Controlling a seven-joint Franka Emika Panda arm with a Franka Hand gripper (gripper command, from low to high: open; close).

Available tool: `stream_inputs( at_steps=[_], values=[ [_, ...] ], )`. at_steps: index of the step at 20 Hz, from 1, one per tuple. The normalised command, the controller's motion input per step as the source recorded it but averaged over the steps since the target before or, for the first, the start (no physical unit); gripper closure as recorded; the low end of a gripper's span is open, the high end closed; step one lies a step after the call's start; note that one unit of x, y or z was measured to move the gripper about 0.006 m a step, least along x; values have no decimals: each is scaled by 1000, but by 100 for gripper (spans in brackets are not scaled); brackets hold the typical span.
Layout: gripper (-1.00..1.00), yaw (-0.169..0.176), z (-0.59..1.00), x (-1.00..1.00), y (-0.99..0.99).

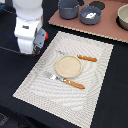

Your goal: Place the fish, sausage, and tomato into the frying pan.

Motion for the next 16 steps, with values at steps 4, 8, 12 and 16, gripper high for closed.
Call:
stream_inputs(
  at_steps=[4,8,12,16],
  values=[
    [-100,20,-451,-441,91],
    [-100,3,-396,-201,14],
    [-100,12,-396,-291,0],
    [100,21,-245,-332,-32]
  ],
)
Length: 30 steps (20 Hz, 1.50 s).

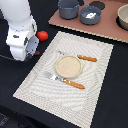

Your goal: Place the fish, sausage, and tomato into the frying pan.

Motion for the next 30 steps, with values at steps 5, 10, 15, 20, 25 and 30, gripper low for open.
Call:
stream_inputs(
  at_steps=[5,10,15,20,25,30],
  values=[
    [100,28,-171,-294,-37],
    [100,33,-135,-169,-1],
    [100,30,-51,-34,0],
    [100,64,503,354,102],
    [100,91,1000,748,344],
    [100,53,1000,992,506]
  ],
)
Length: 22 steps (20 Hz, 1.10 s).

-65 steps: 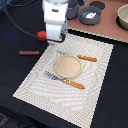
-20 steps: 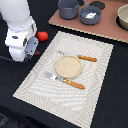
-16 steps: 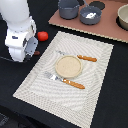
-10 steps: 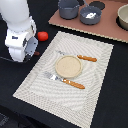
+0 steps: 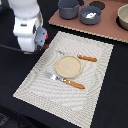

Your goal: Place the fish, sausage, and tomato into the frying pan.

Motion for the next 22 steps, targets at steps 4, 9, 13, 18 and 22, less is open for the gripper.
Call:
stream_inputs(
  at_steps=[4,9,13,18,22],
  values=[
    [100,3,1000,1000,639],
    [100,0,1000,962,698],
    [100,0,1000,923,736],
    [100,0,918,874,745],
    [100,0,523,783,780]
  ],
)
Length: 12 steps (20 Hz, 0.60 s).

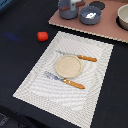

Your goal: Place the fish, sausage, and tomato into the frying pan.

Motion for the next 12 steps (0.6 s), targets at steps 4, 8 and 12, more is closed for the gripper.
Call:
stream_inputs(
  at_steps=[4,8,12],
  values=[
    [100,0,186,754,802],
    [100,0,51,767,798],
    [100,0,21,771,795]
  ],
)
